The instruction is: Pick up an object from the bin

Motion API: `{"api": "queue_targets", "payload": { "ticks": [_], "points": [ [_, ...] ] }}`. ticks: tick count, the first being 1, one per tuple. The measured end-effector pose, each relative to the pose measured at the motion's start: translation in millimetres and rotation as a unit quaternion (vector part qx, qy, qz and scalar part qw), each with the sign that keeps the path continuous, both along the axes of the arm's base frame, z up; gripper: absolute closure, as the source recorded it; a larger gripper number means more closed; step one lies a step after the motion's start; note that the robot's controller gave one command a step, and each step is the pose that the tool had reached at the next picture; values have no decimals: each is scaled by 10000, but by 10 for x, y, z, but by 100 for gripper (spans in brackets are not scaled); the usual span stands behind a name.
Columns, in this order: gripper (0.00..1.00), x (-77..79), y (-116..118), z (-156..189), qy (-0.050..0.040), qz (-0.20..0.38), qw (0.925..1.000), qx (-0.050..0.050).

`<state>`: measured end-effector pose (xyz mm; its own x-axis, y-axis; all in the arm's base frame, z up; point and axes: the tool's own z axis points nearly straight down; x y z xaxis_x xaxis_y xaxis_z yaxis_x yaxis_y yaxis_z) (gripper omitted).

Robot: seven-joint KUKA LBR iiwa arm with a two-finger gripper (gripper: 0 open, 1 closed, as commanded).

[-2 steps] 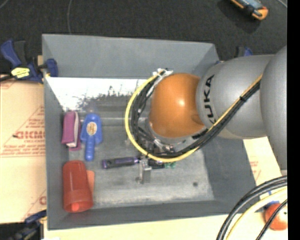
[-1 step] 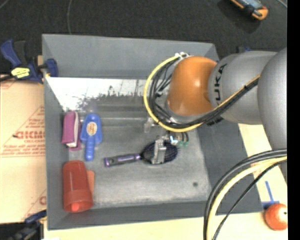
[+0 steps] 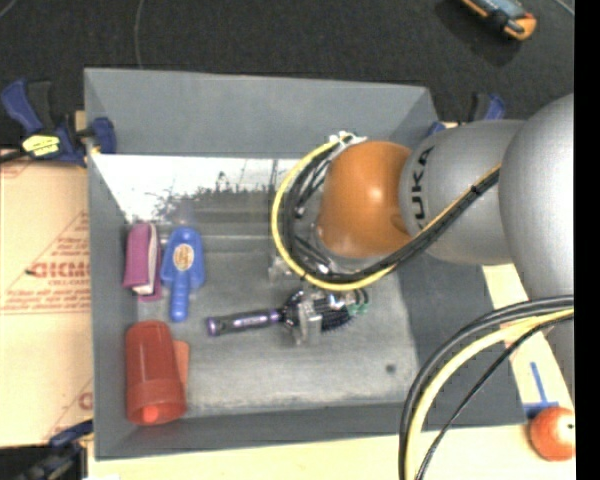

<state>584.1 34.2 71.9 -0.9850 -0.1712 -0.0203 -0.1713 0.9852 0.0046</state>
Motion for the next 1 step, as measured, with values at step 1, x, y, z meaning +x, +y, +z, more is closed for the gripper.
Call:
{"api": "queue_targets", "payload": {
  "ticks": [1],
  "points": [
    [100,71,-136,20,10,-1205,9927,-4]
  ]
}}
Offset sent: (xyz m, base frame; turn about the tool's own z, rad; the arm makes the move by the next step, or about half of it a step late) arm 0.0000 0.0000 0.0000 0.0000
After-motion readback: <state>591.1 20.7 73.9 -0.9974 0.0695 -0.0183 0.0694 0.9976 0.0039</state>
